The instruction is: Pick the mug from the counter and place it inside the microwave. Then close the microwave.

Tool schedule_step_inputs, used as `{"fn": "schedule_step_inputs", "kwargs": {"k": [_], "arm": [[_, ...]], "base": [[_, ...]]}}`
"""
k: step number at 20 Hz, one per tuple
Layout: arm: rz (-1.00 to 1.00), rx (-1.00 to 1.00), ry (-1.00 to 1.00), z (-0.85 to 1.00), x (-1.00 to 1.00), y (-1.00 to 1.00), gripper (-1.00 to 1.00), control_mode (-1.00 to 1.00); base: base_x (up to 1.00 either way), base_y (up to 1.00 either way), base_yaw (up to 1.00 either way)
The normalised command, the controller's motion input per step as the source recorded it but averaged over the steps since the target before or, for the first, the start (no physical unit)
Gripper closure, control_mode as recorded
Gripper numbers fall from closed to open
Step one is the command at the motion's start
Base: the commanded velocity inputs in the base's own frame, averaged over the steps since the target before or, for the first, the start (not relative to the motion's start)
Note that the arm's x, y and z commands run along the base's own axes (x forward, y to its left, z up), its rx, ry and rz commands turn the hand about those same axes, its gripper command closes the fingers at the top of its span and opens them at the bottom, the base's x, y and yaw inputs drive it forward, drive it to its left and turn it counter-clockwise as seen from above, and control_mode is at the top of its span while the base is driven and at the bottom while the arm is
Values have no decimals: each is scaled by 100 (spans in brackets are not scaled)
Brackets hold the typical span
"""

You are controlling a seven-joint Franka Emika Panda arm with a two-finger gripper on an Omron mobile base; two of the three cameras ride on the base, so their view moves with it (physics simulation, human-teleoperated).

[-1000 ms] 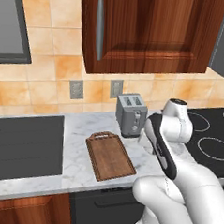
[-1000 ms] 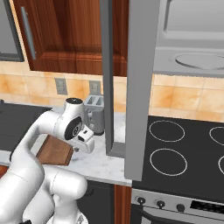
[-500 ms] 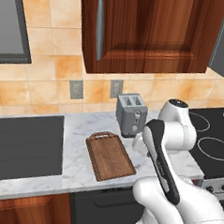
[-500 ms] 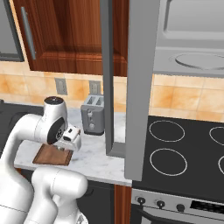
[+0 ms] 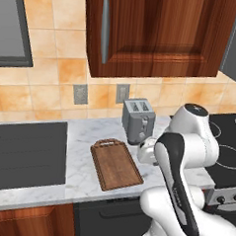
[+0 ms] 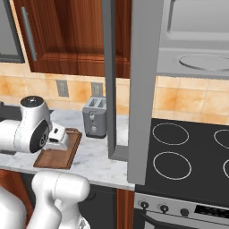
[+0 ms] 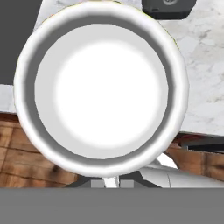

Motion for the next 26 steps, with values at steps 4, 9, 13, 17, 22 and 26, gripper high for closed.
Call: {"fn": "schedule_step_inputs", "kwargs": {"k": [4, 9, 13, 17, 22, 26], "arm": [[11, 0, -14, 45, -35, 17, 100, -100], [4, 0, -7, 43, -18, 14, 100, -100], [0, 0, -7, 14, -10, 12, 100, -100], [0, 0, 0, 0, 0, 0, 100, -100], [0, 0, 0, 0, 0, 0, 100, -100], [0, 0, 0, 0, 0, 0, 100, -100]], "base": [[0, 0, 0], [0, 0, 0], [0, 0, 0], [0, 0, 0], [0, 0, 0], [0, 0, 0]]}}
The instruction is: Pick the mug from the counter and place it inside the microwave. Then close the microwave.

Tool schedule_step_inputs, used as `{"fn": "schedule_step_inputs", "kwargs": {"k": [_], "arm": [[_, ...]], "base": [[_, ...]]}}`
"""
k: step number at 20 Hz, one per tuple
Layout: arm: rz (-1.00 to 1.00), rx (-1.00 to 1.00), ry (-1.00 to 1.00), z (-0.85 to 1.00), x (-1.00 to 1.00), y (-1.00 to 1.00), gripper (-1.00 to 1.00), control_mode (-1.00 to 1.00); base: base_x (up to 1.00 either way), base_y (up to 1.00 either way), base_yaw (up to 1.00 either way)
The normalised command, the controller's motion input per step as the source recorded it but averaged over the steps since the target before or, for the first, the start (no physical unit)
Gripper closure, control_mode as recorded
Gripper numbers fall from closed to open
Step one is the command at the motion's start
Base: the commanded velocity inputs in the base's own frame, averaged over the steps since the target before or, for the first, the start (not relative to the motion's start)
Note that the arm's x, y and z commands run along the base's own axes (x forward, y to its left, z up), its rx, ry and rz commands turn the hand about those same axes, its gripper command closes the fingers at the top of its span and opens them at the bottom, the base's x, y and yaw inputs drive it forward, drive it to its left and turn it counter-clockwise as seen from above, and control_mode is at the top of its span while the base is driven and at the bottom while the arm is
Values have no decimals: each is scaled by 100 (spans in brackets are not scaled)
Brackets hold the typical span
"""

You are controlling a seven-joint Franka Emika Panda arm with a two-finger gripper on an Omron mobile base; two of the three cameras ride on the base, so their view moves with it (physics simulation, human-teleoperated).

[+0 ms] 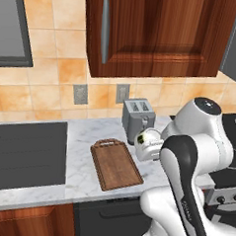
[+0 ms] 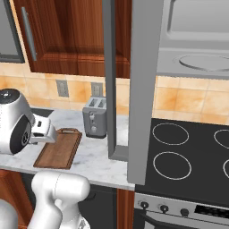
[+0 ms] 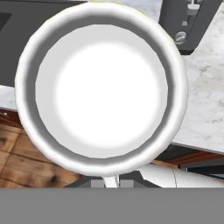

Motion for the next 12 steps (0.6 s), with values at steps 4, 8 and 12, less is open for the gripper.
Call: {"fn": "schedule_step_inputs", "kwargs": {"k": [4, 8, 12], "arm": [[0, 0, 0, 0, 0, 0, 100, 100], [0, 0, 0, 0, 0, 0, 100, 100], [0, 0, 0, 0, 0, 0, 100, 100]], "base": [[-36, 0, -4], [-100, -7, -19], [-95, -26, -14]]}}
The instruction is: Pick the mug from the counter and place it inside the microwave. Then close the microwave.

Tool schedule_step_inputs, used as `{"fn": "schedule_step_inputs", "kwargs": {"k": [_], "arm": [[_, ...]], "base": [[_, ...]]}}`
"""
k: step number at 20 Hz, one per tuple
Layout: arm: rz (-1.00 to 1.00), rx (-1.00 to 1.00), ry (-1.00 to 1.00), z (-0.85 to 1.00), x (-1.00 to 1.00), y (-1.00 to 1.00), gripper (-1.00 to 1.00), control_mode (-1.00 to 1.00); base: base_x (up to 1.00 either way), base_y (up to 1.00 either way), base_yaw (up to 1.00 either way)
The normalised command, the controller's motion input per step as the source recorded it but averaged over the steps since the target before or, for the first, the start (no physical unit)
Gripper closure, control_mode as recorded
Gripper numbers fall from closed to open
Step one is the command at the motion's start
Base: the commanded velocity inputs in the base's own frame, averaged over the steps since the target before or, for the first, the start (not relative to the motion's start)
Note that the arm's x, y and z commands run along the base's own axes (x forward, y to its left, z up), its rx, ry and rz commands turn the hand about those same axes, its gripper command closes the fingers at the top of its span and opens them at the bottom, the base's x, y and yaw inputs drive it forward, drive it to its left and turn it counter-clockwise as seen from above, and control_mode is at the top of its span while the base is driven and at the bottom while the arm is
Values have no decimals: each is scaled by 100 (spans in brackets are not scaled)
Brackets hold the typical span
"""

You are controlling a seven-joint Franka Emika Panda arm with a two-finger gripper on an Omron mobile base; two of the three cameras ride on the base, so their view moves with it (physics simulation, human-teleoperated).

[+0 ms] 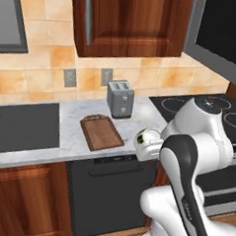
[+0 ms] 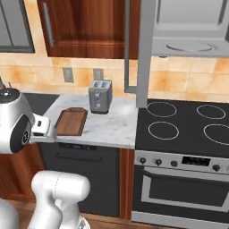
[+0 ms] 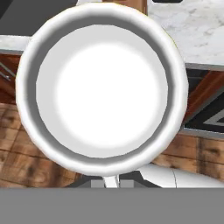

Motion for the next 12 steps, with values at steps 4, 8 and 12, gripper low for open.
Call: {"fn": "schedule_step_inputs", "kwargs": {"k": [4, 8, 12], "arm": [[0, 0, 0, 0, 0, 0, 100, 100], [0, 0, 0, 0, 0, 0, 100, 100], [0, 0, 0, 0, 0, 0, 100, 100]], "base": [[-49, -31, -2], [-38, -39, -1], [-5, -91, 0]]}}
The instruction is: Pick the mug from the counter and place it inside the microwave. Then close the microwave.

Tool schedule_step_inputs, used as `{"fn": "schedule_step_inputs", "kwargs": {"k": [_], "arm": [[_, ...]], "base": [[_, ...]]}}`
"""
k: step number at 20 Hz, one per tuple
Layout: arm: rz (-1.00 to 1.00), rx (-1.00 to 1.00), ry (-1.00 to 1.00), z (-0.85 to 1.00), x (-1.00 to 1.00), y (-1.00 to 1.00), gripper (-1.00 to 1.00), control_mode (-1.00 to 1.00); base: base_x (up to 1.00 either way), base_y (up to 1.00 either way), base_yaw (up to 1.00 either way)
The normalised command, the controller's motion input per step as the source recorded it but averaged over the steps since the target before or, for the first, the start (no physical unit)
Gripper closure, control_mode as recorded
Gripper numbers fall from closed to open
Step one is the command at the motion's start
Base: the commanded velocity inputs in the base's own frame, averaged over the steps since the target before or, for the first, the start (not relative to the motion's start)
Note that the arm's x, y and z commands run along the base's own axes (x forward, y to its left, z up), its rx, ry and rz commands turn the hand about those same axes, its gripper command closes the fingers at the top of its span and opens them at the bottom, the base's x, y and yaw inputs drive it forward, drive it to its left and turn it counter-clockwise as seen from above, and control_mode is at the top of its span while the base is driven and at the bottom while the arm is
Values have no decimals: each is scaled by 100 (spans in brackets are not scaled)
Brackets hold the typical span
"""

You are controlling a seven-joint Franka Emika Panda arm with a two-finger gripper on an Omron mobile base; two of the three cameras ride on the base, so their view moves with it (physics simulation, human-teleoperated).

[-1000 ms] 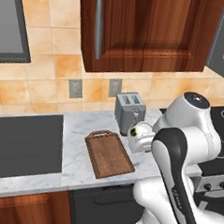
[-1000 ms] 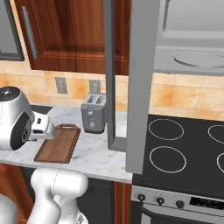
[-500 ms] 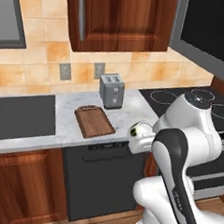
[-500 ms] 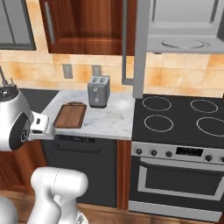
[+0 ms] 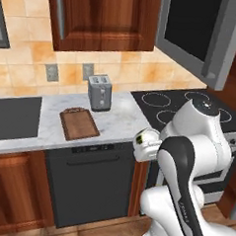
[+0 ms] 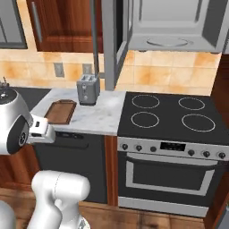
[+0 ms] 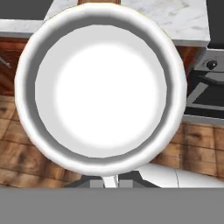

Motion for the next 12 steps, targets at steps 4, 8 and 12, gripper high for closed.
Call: {"fn": "schedule_step_inputs", "kwargs": {"k": [4, 8, 12], "arm": [[0, 0, 0, 0, 0, 0, 100, 100], [0, 0, 0, 0, 0, 0, 100, 100], [0, 0, 0, 0, 0, 0, 100, 100]], "base": [[0, -100, 0], [-28, -77, 0], [-64, -38, 0]]}}
